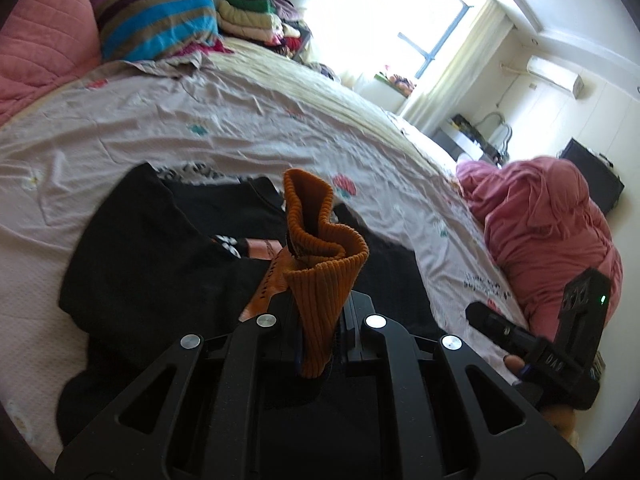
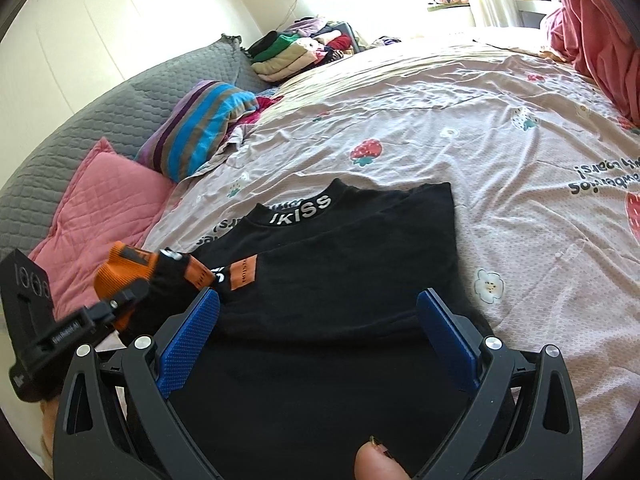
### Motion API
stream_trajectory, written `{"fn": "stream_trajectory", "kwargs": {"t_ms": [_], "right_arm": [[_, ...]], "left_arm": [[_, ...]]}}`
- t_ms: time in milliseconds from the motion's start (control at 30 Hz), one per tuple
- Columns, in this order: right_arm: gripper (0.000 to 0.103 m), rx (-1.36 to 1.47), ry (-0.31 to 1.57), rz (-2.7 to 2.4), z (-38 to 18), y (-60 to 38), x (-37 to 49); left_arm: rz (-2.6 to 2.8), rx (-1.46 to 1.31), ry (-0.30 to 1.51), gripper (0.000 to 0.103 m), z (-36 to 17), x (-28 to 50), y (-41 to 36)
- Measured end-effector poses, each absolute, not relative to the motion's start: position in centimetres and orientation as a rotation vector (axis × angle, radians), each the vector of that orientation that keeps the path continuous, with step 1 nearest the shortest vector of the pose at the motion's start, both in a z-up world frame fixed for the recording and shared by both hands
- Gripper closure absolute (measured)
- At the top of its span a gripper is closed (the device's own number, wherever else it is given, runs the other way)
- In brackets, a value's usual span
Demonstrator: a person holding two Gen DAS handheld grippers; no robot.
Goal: Fold small clothes
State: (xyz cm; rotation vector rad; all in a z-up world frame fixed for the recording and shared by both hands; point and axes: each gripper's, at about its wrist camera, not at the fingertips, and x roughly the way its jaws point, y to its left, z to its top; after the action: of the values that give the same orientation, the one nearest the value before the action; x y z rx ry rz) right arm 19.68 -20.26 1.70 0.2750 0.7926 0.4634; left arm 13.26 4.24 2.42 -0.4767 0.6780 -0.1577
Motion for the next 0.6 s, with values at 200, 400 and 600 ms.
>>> {"fn": "stream_trajectory", "kwargs": {"t_ms": [200,400,600], "right_arm": [[0.005,0.299,0.816,0.45,1.1,-20.7,20.1],[0.005,0.306,0.849,0.459,0.4,-20.5,20.3],[0.008,0.261,0.916,0.506,-1.0,-18.2,20.0]], "left_arm": [[-0.205,-0.476,0.737,0.082,0.9,13.8,3.0],[-0.221,-0.456,0.755,0.048,1.0,13.6,2.7],[-0.167,-0.441,0.739,0.04,1.6,13.0,4.0]]}}
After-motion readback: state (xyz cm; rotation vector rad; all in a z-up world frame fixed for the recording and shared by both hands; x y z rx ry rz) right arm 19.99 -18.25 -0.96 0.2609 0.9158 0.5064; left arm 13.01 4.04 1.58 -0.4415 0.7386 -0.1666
